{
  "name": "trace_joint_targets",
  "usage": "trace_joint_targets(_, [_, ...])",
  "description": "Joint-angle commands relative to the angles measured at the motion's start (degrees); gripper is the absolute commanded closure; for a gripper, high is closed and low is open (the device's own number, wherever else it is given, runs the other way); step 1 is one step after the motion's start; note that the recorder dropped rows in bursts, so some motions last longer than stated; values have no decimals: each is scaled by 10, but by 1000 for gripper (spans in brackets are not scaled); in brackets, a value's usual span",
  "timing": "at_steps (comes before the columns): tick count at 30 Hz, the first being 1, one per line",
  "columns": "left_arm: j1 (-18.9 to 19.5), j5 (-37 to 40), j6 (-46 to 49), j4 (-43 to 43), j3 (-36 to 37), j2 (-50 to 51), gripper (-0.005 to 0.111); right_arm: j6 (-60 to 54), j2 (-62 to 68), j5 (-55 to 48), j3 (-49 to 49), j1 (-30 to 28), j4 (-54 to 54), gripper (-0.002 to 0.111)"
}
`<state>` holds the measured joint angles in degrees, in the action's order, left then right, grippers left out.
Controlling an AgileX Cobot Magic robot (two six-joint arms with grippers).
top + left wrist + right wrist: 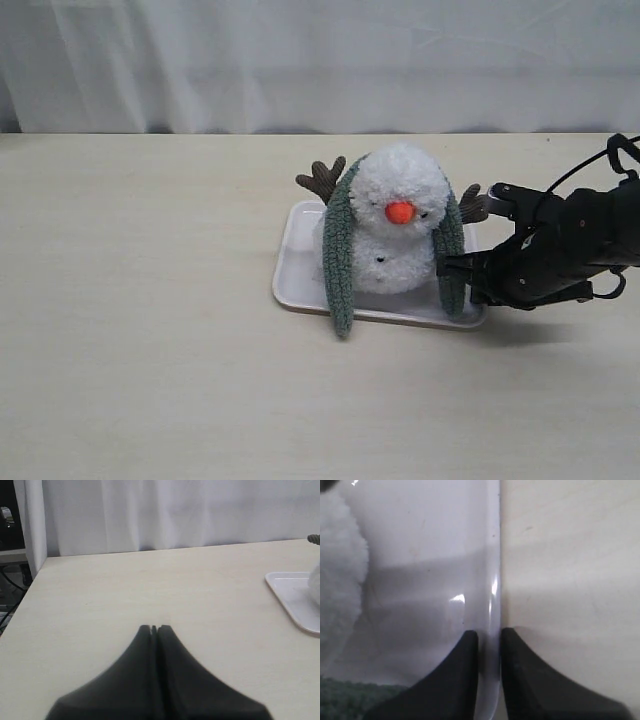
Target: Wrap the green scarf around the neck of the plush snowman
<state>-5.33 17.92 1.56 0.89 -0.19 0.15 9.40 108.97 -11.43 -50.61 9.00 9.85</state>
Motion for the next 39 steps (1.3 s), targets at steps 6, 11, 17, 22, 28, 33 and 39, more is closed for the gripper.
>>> trace_joint_targets(6, [-4,-4,-1,-1,2,-2,107,-39,-59,-25,6,-2,-4,63])
trace_joint_targets(11, [-4,-4,-1,-1,2,-2,107,-45,-103,-29,6,-2,-4,64])
trace_joint_targets(17, [-4,-4,-1,-1,2,-2,107,-88,-164,-83,-21,-2,-4,81])
trace_joint_targets(22, [-4,-4,-1,-1,2,-2,107,-148,-185,-193,-84,-2,-4,104])
trace_joint_targets(28, [-4,-4,-1,-1,2,-2,107,-183,-185,-283,-162,-2,0,104])
trace_joint_targets(33, [-4,-4,-1,-1,2,-2,107,-192,-181,-290,-217,-2,0,104])
trace_joint_targets(39, [-4,-4,-1,-1,2,-2,107,-228,-136,-307,-288,-2,43,104])
